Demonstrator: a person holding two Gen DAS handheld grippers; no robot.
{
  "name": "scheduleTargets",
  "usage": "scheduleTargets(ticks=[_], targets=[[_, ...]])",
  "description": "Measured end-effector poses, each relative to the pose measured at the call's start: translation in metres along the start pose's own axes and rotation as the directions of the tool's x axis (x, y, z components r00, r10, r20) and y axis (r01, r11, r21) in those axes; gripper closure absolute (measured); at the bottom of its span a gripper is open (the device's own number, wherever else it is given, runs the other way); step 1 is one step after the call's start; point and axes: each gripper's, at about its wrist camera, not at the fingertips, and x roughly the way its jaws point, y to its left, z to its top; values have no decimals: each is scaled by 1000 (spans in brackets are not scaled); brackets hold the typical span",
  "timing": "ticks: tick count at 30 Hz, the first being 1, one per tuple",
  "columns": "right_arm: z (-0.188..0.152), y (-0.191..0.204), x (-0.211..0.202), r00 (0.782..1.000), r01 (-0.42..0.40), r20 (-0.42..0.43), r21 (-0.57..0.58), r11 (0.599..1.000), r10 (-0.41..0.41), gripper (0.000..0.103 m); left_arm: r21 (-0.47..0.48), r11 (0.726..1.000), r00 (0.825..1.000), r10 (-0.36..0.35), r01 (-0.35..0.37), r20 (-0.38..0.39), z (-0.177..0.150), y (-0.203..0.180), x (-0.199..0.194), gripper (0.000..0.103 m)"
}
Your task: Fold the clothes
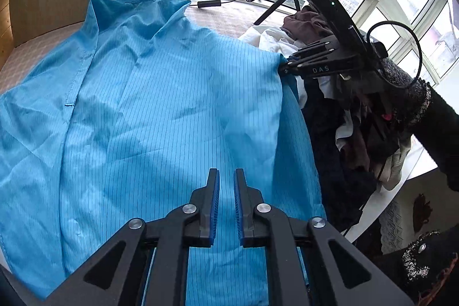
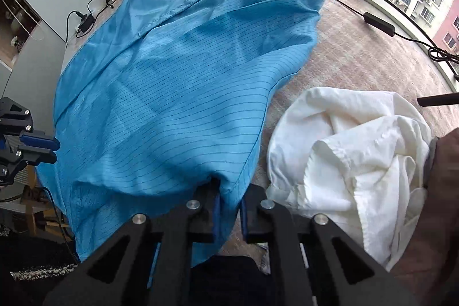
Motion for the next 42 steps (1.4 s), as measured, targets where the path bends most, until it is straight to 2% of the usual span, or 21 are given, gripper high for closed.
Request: scheduleTargets(ticks=[2, 3, 5, 9, 11, 13, 15, 18, 22, 24, 25, 29, 32, 34, 37, 38, 39, 40, 42], targets=[[-2, -29, -3, 1000, 2, -9, 108, 994, -1, 93, 28, 1000, 1000, -5, 5, -20, -26, -7, -9, 77], [-3, -27, 3, 999, 26, -27, 90, 996, -24, 93, 37, 999, 999, 1, 0, -37, -42, -9, -12, 75], [-3, -15, 15, 994, 88, -61, 27, 996, -87, 93, 44, 999, 996, 30, -27, -85, -77, -8, -13, 75], [-2, -7, 26, 989, 121, -88, 14, 993, -120, 93, 16, 997, 983, 74, -72, -166, -140, -3, -15, 75], [-1, -8, 27, 987, 131, -101, 25, 991, -128, 92, 36, 995, 979, 101, -96, -177, -161, -9, -14, 75], [-1, -9, 26, 986, 134, -105, 45, 990, -129, 92, 41, 997, 984, 71, -65, -165, -172, -22, -7, 75], [-3, -7, 24, 984, 145, -110, 63, 987, -137, 91, 70, 996, 988, 70, -60, -141, -176, -39, 5, 74], [-5, -2, 22, 979, 174, -123, 66, 983, -165, 90, 133, 984, 985, 136, -122, -105, -175, -59, 27, 74], [-10, 7, 20, 973, 197, -137, 62, 978, -187, 88, 200, 957, 968, 233, -210, -96, -181, -73, 47, 74], [-13, 9, 20, 970, 208, -144, 58, 976, -198, 88, 203, 953, 965, 246, -223, -95, -184, -73, 51, 80], [-15, 11, 20, 968, 213, -146, 54, 976, -203, 88, 180, 962, 971, 223, -206, -84, -184, -71, 50, 102], [-21, 11, 18, 969, 215, -136, 58, 975, -206, 88, 89, 993, 996, 78, -74, -44, -178, -60, 29, 103], [-21, 6, 15, 977, 191, -114, 98, 977, -180, 88, 30, 999, 999, -32, 32, -11, -173, -55, 12, 103], [-20, 1, 12, 983, 169, -99, 138, 976, -156, 88, 28, 997, 998, -71, 71, 1, -170, -61, 0, 103], [-19, 8, 10, 981, 184, -86, 127, 975, -174, 88, 81, 997, 1000, -7, 6, 4, -167, -69, -2, 103], [-19, 12, 10, 979, 194, -88, 110, 975, -185, 81, 94, 995, 1000, 24, -24, -5, -167, -68, 0, 100], [-19, 17, 10, 977, 201, -90, 86, 976, -193, 70, 93, 994, 998, 58, -56, -19, -166, -68, 4, 99], [-20, 20, 11, 976, 205, -94, 70, 976, -198, 66, 84, 993, 995, 92, -88, -40, -167, -68, 12, 98], [-21, 26, 13, 973, 212, -102, 42, 976, -207, 64, 83, 985, 986, 156, -150, -66, -168, -69, 25, 87]])
